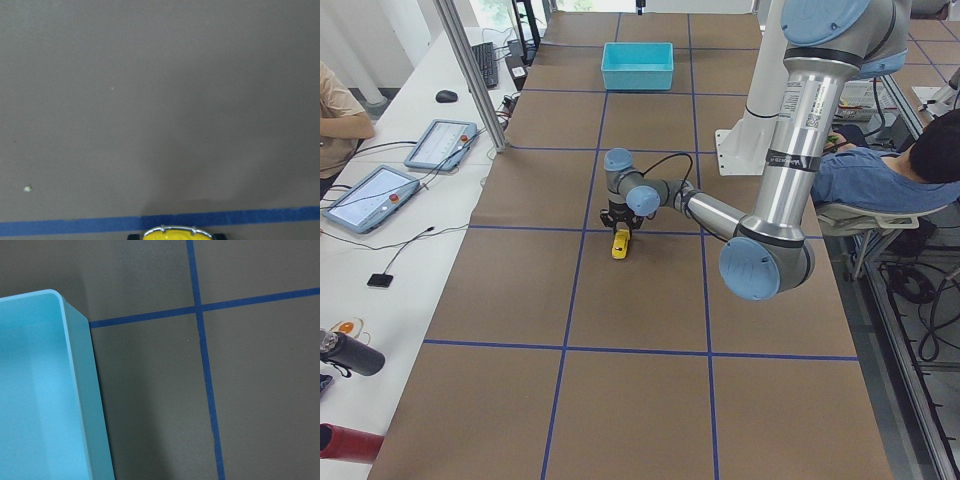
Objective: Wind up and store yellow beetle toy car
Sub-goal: 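Pull the car toward the robot with the left gripper, winding it further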
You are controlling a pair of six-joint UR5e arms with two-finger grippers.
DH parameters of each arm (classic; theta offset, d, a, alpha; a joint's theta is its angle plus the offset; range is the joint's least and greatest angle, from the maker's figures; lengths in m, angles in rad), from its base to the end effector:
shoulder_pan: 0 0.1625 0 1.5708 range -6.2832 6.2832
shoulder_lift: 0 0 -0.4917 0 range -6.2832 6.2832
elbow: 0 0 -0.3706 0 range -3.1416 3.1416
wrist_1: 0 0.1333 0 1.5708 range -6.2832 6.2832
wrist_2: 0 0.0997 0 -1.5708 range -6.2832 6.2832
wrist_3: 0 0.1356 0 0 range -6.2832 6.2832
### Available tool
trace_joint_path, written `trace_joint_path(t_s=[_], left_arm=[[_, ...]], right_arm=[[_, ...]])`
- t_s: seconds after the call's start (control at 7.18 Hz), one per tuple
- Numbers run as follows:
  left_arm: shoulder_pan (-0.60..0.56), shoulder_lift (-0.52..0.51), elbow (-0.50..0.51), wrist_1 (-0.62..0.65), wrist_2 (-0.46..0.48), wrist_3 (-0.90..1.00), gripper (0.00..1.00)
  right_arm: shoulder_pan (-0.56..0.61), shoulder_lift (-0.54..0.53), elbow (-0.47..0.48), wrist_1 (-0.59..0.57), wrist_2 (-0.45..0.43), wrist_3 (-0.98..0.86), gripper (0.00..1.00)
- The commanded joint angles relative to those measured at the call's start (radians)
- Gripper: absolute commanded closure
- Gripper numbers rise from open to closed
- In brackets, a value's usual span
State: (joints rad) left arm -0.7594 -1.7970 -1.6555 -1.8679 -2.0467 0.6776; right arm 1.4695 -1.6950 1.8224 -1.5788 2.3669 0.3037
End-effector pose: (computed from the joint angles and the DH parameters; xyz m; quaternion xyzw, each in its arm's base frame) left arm 0.3961 -0.4742 0.5703 0.2752 0.2438 0.6802 0.6341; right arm -0.0060 -0.4185 0.6856 -0.0239 -0.3901 0.0700 0.9178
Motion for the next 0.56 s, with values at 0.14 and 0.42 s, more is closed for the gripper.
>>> trace_joint_path(t_s=[0.14, 0.42], left_arm=[[-0.005, 0.021, -0.006, -0.008, -0.001, 0.016, 1.0], [-0.008, 0.028, -0.01, -0.01, -0.001, 0.016, 1.0]], right_arm=[[0.0, 0.0, 0.0, -0.001, 0.0, 0.0, 0.0], [0.0, 0.0, -0.002, -0.001, 0.0, 0.0, 0.0]])
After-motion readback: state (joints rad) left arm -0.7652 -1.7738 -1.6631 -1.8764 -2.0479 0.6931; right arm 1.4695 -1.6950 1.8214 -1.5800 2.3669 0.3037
